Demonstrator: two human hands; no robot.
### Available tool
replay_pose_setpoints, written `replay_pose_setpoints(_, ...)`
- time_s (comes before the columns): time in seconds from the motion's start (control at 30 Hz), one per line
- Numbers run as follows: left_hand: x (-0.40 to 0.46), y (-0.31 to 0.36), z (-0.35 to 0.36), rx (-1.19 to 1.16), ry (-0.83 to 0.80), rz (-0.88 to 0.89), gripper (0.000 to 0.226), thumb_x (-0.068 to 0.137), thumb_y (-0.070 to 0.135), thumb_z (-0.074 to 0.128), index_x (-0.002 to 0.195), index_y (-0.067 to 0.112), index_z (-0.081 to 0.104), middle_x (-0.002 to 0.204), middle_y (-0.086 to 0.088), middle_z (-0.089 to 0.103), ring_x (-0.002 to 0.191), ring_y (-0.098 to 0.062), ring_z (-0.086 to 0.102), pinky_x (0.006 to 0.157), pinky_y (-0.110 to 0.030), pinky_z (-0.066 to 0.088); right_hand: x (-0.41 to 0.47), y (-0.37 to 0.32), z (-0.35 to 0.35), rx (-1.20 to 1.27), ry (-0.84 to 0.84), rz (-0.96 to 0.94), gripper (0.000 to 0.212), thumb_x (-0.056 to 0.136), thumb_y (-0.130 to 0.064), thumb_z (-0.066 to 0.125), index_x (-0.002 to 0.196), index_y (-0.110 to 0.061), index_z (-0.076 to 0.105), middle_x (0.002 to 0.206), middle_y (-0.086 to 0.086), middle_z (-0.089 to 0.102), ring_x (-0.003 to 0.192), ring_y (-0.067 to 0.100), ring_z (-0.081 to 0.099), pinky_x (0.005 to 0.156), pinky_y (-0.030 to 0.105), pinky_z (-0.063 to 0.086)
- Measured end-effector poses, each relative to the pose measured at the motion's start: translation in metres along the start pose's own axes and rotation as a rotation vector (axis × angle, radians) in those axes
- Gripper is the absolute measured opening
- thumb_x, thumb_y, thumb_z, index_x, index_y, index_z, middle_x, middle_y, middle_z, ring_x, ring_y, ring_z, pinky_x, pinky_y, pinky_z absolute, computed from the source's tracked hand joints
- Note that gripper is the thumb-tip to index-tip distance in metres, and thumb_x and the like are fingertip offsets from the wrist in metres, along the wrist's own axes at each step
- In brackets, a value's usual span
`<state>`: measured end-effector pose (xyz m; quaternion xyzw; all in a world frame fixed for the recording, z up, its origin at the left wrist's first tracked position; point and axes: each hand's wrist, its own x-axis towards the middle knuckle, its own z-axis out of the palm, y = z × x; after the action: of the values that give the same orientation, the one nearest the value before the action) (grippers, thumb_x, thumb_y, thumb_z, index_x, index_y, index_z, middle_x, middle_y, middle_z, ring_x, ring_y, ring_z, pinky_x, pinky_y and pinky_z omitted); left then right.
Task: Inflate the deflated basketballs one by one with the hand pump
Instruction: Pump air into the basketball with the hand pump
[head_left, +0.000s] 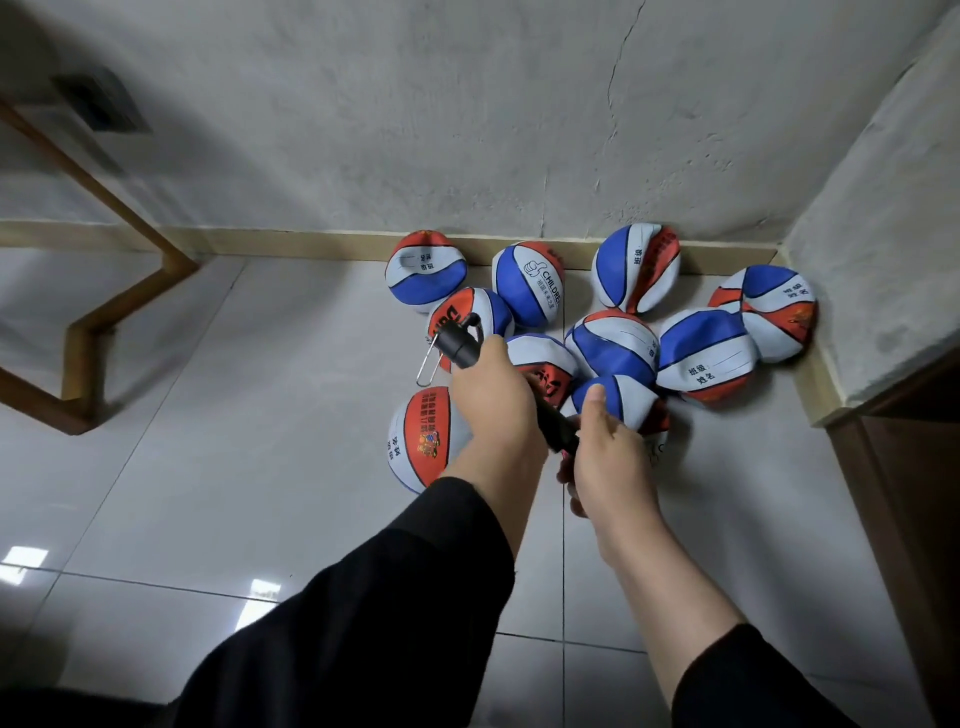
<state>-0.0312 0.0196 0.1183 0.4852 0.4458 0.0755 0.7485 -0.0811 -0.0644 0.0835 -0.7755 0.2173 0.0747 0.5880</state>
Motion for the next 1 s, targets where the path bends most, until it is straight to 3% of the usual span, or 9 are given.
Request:
replay_pose_setpoints(0.1, 0.013, 0.009, -0.004, -0.028, 0.026, -0.007, 0.022, 0.089, 0.030, 0.060, 0.090, 0.009, 0.060, 0.075, -0.013, 0.054, 0.065, -0.025, 0.050, 0.060, -0.034, 0.044, -0.003, 0.007, -0.004, 0.067, -0.012, 0.027, 0.070, 0.091, -0.073, 0.033, 0.085, -0.013, 0.068, 0.060, 0.008, 0.063, 0.056, 0.027, 0.055, 0.056, 0.034, 0.042)
replay_pose_setpoints(0.27, 0.027, 0.029, -0.014, -0.085, 0.059, 0.000, 0.020, 0.093, 0.026, 0.058, 0.086, 0.007, 0.055, 0.058, -0.008, 0.056, 0.053, -0.024, 0.052, 0.056, -0.031, 0.047, -0.005, 0.026, -0.018, 0.108, -0.041, 0.100, 0.059, 0.104, -0.061, 0.034, 0.101, -0.016, 0.072, 0.057, 0.010, 0.061, 0.039, 0.021, 0.042, 0.042, 0.022, 0.031)
replay_pose_setpoints(0.43, 0.016, 0.023, -0.010, -0.025, 0.019, 0.025, 0.023, 0.091, 0.031, 0.057, 0.089, 0.008, 0.055, 0.066, -0.013, 0.053, 0.061, -0.024, 0.048, 0.059, -0.035, 0.044, -0.006, 0.021, -0.013, 0.082, -0.029, 0.083, 0.063, 0.100, -0.065, 0.035, 0.090, -0.012, 0.068, 0.056, 0.005, 0.061, 0.047, 0.023, 0.051, 0.050, 0.028, 0.040)
replay_pose_setpoints(0.57, 0.001, 0.005, -0.003, -0.014, 0.007, 0.010, 0.048, 0.070, 0.047, 0.056, 0.094, 0.006, 0.063, 0.078, -0.017, 0.057, 0.065, -0.027, 0.051, 0.063, -0.040, 0.049, 0.000, 0.009, -0.004, 0.034, 0.026, 0.020, 0.086, 0.070, -0.088, 0.022, 0.081, -0.015, 0.068, 0.074, 0.013, 0.069, 0.075, 0.039, 0.064, 0.069, 0.045, 0.048)
replay_pose_setpoints(0.67, -0.008, 0.001, 0.000, -0.038, -0.007, -0.016, 0.033, 0.075, 0.041, 0.057, 0.088, 0.011, 0.058, 0.073, -0.012, 0.053, 0.063, -0.026, 0.047, 0.062, -0.038, 0.044, 0.003, -0.003, -0.003, 0.005, 0.016, 0.006, 0.092, 0.067, -0.088, 0.019, 0.079, -0.012, 0.070, 0.075, 0.015, 0.071, 0.077, 0.041, 0.065, 0.073, 0.051, 0.055)
replay_pose_setpoints(0.77, -0.003, 0.001, -0.001, -0.022, -0.029, -0.018, 0.021, 0.089, 0.030, 0.056, 0.091, 0.009, 0.056, 0.074, -0.014, 0.050, 0.061, -0.024, 0.045, 0.056, -0.032, 0.040, -0.002, -0.005, 0.000, 0.009, -0.002, -0.018, 0.088, 0.065, -0.088, 0.020, 0.076, -0.014, 0.067, 0.073, 0.014, 0.069, 0.073, 0.035, 0.062, 0.071, 0.045, 0.050)
replay_pose_setpoints(0.87, 0.008, 0.012, -0.006, -0.036, 0.005, -0.012, 0.019, 0.092, 0.027, 0.058, 0.090, 0.008, 0.056, 0.075, -0.013, 0.049, 0.061, -0.023, 0.047, 0.055, -0.031, 0.041, -0.005, 0.003, -0.004, 0.056, -0.012, -0.004, 0.082, 0.076, -0.086, 0.027, 0.084, -0.015, 0.068, 0.068, 0.014, 0.067, 0.063, 0.033, 0.059, 0.062, 0.038, 0.044)
replay_pose_setpoints(0.93, 0.015, 0.020, -0.011, -0.070, 0.047, -0.028, 0.020, 0.093, 0.028, 0.058, 0.089, 0.008, 0.056, 0.072, -0.014, 0.053, 0.061, -0.024, 0.050, 0.057, -0.032, 0.045, -0.004, 0.012, -0.012, 0.080, -0.026, 0.040, 0.069, 0.096, -0.073, 0.033, 0.091, -0.014, 0.068, 0.060, 0.013, 0.064, 0.048, 0.027, 0.050, 0.051, 0.030, 0.038)
replay_pose_setpoints(1.0, 0.022, 0.026, -0.015, -0.082, 0.067, -0.024, 0.019, 0.093, 0.027, 0.057, 0.090, 0.007, 0.057, 0.064, -0.010, 0.056, 0.053, -0.024, 0.052, 0.058, -0.032, 0.047, -0.001, 0.022, -0.018, 0.085, -0.038, 0.083, 0.060, 0.104, -0.062, 0.033, 0.097, -0.014, 0.069, 0.060, 0.015, 0.066, 0.042, 0.024, 0.047, 0.042, 0.024, 0.032)
